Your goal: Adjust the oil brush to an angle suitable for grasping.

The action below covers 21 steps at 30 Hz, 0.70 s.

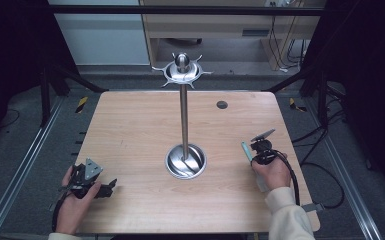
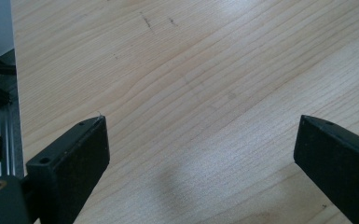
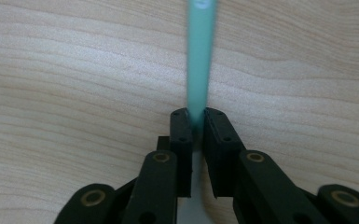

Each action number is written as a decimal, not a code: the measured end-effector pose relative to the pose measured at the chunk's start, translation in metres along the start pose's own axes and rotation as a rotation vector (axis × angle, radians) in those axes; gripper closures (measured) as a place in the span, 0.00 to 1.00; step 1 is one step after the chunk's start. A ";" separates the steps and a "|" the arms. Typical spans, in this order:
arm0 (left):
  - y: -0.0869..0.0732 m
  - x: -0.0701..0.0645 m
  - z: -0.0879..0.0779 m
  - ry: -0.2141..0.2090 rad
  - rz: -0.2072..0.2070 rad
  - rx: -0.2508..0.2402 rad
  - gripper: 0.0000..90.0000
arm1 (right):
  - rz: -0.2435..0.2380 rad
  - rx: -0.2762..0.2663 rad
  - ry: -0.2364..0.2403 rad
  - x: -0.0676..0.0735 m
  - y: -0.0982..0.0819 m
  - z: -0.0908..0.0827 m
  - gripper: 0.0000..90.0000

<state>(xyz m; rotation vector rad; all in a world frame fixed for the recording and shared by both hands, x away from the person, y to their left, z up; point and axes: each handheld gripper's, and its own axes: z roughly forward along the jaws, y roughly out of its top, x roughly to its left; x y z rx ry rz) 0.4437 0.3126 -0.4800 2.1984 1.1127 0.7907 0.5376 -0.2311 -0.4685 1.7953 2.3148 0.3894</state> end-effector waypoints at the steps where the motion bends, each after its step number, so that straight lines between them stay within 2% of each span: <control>1: 0.000 0.000 0.000 0.000 0.000 0.000 0.03 | 0.001 -0.001 0.001 0.000 0.000 0.000 0.91; 4: 0.000 0.000 0.000 0.001 -0.002 0.000 0.03 | 0.002 -0.014 0.012 0.000 0.000 -0.004 0.92; 9: 0.000 0.000 0.000 0.001 0.000 0.003 0.03 | 0.002 -0.071 0.028 0.001 0.002 -0.015 0.92; 16: 0.000 0.000 0.001 0.001 0.000 0.004 0.03 | -0.015 -0.207 0.080 0.008 0.007 -0.038 0.92; 21: 0.000 0.000 0.001 0.003 0.001 0.004 0.03 | -0.034 -0.281 0.102 0.018 0.010 -0.049 0.92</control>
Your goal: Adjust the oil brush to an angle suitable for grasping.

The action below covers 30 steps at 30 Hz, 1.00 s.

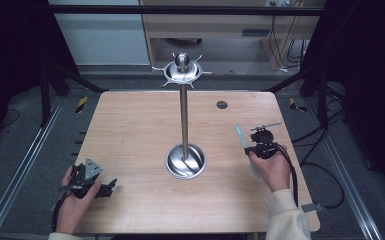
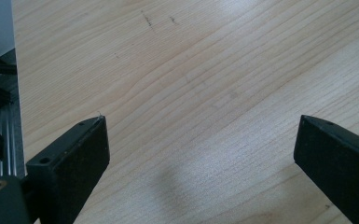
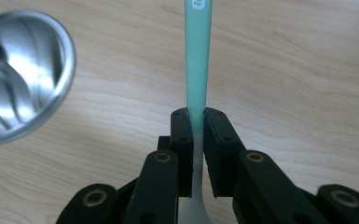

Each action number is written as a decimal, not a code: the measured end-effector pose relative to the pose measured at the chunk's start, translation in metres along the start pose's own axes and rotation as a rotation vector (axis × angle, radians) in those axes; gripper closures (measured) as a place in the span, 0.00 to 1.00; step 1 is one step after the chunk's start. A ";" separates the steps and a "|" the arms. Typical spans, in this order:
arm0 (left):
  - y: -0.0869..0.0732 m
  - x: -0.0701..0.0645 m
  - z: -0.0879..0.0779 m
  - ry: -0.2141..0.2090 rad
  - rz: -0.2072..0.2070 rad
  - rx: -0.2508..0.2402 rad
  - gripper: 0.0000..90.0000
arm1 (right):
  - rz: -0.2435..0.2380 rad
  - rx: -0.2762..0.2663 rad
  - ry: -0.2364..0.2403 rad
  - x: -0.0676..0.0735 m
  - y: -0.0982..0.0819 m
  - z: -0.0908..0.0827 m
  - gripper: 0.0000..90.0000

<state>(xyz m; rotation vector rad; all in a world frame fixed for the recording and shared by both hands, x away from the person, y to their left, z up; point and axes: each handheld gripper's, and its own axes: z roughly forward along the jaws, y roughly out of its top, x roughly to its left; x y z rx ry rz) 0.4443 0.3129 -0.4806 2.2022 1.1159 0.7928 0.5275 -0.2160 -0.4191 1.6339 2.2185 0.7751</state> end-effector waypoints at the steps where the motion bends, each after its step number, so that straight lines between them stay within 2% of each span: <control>1: 0.000 0.000 0.000 0.000 0.000 0.003 0.03 | -0.006 -0.013 -0.001 0.001 0.000 -0.001 0.92; 7: 0.000 0.001 -0.001 0.002 -0.005 -0.006 0.03 | -0.035 -0.066 0.013 0.014 0.005 -0.010 0.92; 15: 0.001 0.001 -0.001 -0.001 -0.004 -0.010 0.03 | -0.066 -0.166 0.021 0.028 0.010 -0.034 0.92; 30: 0.001 0.001 0.000 -0.004 -0.007 -0.010 0.03 | -0.091 -0.319 0.061 0.038 0.016 -0.068 0.92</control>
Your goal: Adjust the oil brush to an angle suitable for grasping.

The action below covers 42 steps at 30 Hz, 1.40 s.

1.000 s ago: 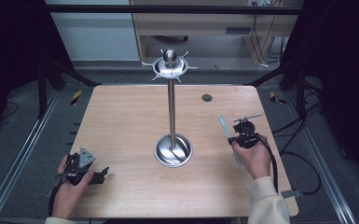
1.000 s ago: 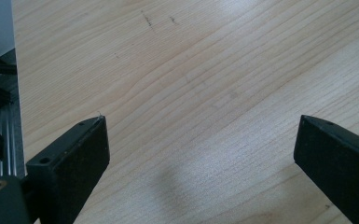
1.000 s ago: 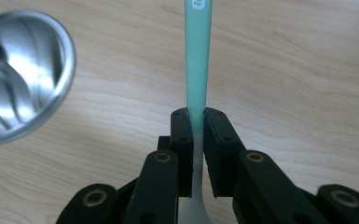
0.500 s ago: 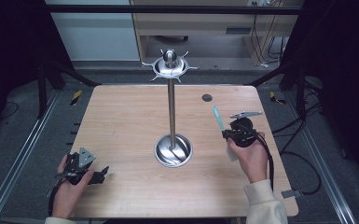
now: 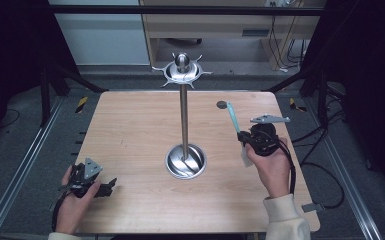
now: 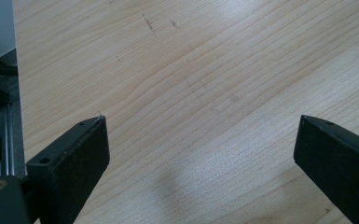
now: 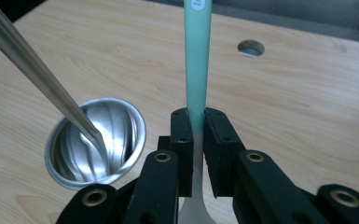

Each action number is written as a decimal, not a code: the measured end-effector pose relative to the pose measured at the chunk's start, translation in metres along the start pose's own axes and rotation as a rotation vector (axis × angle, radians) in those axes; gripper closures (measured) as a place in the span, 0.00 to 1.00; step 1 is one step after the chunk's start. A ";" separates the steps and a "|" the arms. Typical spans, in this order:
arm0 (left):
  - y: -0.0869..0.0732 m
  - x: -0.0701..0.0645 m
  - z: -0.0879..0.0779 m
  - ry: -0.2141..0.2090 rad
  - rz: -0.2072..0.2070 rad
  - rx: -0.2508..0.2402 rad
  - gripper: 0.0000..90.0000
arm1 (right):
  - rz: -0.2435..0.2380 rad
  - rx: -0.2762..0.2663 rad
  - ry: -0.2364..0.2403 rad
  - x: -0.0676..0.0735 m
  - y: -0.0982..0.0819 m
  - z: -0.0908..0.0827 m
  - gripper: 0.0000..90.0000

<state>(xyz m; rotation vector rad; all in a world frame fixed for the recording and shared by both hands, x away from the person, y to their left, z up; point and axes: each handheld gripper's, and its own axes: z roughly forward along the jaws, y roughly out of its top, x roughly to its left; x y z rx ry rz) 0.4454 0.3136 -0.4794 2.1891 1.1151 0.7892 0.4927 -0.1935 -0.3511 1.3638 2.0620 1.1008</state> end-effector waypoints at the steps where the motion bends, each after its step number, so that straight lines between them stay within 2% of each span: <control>1: 0.000 0.000 0.000 0.000 0.000 0.001 0.03 | 0.001 -0.009 0.002 0.001 0.001 -0.002 0.92; 8: 0.000 0.000 0.000 0.000 0.000 -0.001 0.03 | -0.022 -0.078 0.021 0.007 0.007 -0.013 0.92; 23: 0.000 0.000 0.000 0.001 0.000 -0.001 0.03 | -0.051 -0.186 0.054 0.022 0.020 -0.039 0.92; 42: 0.000 0.001 -0.001 0.001 0.000 -0.002 0.03 | -0.075 -0.246 0.085 0.035 0.027 -0.055 0.92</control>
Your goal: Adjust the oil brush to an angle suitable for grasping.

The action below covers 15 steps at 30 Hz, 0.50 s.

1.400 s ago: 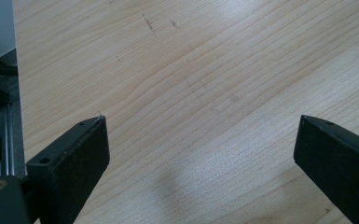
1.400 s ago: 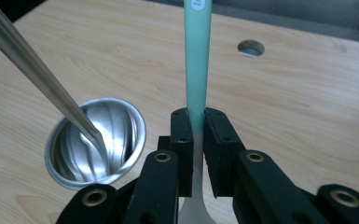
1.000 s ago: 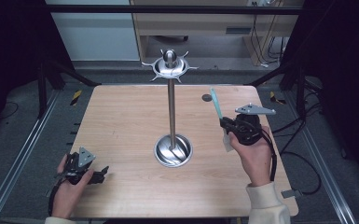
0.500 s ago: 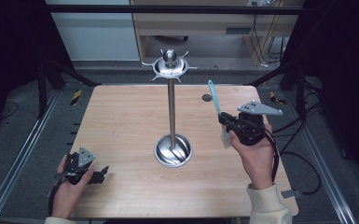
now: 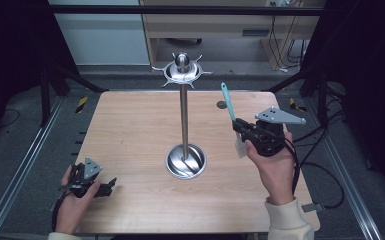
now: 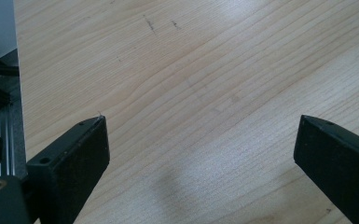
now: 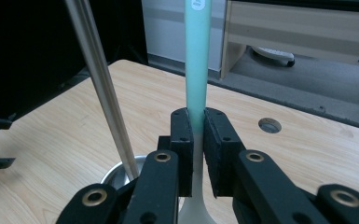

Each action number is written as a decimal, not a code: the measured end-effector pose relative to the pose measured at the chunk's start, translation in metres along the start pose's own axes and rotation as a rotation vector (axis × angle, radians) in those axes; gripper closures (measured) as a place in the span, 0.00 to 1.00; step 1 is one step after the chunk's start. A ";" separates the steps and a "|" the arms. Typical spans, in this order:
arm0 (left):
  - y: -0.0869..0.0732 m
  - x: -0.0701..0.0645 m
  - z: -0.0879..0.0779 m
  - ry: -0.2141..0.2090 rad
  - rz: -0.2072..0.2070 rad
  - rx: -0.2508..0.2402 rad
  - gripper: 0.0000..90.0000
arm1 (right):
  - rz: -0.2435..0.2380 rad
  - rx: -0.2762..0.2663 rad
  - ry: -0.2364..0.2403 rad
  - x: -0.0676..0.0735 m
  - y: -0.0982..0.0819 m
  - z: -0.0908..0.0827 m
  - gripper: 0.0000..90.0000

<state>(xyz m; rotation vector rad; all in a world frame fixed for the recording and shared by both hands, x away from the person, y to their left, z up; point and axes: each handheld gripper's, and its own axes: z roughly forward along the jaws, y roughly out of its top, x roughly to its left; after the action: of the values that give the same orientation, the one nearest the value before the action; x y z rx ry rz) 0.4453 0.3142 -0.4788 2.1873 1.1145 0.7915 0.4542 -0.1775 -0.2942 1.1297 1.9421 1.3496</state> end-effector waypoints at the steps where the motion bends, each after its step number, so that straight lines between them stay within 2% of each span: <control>1: 0.000 0.000 0.000 0.000 0.000 -0.001 0.03 | -0.006 -0.005 0.002 0.001 0.001 -0.001 0.92; 15: 0.000 0.000 0.000 0.002 0.001 -0.002 0.03 | -0.032 -0.045 0.016 0.011 0.008 -0.009 0.92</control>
<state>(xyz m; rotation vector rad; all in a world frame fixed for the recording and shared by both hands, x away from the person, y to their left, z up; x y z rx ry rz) 0.4452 0.3146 -0.4783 2.1860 1.1138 0.7946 0.4440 -0.1714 -0.2825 1.0650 1.9232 1.3820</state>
